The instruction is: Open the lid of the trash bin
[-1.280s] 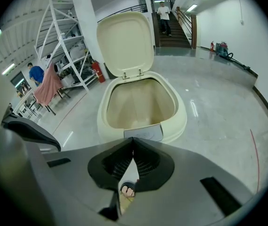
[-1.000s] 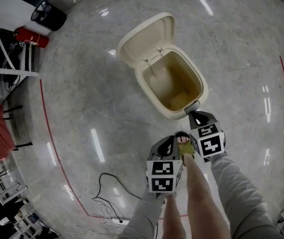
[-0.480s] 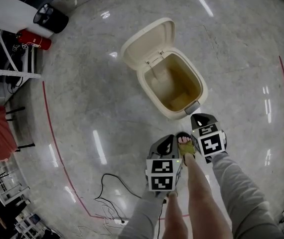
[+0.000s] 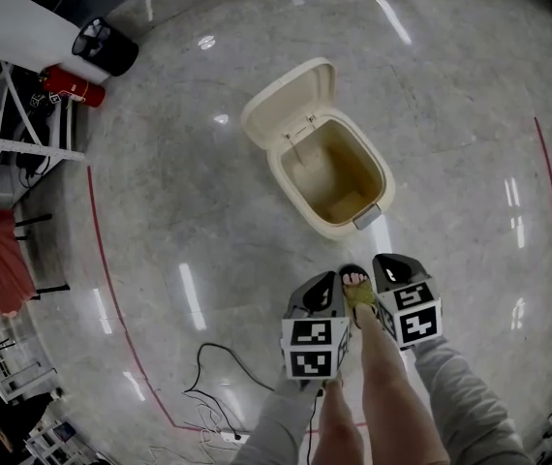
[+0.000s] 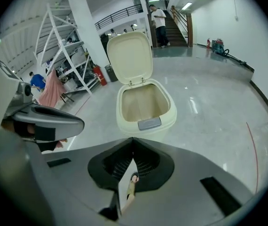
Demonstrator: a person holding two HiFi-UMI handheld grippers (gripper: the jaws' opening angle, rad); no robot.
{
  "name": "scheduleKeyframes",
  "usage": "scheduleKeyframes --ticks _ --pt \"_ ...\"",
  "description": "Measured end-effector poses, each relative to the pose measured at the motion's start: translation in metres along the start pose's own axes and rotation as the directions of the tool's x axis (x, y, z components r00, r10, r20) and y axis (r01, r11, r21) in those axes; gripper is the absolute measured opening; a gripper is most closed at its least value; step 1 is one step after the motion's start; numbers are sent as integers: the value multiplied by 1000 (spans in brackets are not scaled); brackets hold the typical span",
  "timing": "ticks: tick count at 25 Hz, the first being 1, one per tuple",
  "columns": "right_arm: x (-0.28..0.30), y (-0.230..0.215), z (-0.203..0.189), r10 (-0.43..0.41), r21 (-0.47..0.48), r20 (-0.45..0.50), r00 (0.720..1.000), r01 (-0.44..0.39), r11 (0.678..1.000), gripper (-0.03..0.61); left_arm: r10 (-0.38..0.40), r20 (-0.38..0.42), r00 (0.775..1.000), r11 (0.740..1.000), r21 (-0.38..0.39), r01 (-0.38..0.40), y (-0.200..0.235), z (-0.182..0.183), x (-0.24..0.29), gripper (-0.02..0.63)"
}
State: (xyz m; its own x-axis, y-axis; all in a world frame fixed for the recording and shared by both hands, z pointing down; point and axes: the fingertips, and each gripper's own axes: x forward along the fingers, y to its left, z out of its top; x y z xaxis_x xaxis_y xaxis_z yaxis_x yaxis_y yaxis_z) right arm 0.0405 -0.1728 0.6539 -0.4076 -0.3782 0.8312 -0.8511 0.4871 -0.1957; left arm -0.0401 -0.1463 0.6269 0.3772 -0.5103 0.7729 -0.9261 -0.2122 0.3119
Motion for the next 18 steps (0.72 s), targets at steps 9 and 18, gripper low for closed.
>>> scheduleKeyframes --ticks 9,18 --pt "-60 20 14 8 13 95 995 -9 1000 -5 -25 15 1000 1000 3 25 -25 1 -36 3" --pt "-113 41 26 23 30 169 985 -28 999 -6 -59 48 997 998 -24 61 -49 7 -75 3"
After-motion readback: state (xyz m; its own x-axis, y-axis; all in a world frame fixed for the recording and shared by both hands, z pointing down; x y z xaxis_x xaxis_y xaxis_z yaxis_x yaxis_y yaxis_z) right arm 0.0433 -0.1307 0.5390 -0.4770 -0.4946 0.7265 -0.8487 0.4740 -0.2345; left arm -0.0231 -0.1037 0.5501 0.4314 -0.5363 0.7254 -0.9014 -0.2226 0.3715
